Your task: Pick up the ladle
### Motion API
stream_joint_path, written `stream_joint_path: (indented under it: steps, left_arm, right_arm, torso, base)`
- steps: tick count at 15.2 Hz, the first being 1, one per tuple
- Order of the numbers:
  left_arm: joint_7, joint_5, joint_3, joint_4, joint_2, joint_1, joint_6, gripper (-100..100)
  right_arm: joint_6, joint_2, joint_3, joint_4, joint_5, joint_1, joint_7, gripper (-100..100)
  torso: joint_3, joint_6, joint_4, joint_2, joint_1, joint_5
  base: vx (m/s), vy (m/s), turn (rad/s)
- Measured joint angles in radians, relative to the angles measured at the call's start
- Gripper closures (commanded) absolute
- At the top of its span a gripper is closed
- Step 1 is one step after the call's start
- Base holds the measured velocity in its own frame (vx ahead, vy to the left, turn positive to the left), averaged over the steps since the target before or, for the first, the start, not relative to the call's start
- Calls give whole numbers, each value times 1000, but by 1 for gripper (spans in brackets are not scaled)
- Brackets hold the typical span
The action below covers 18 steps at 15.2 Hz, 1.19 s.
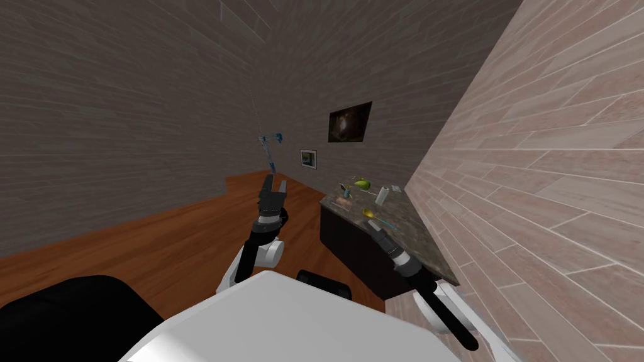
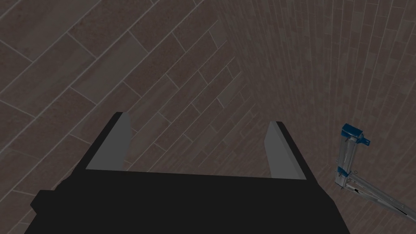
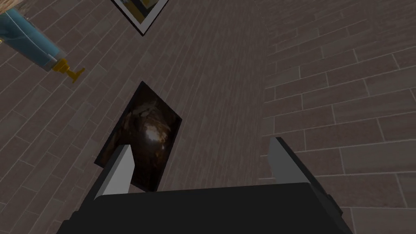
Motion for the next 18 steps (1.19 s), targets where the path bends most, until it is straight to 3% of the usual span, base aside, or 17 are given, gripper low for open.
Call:
stream_joint_path:
  steps: [18]
  left_arm:
    - [0, 0, 0, 0, 0, 0, 0, 0]
  right_arm:
    - [-54, -346, 34, 318, 321, -83, 21, -100]
  torso:
    - [0, 0, 0, -1, 0, 0]
  base:
    - [15, 33, 138]
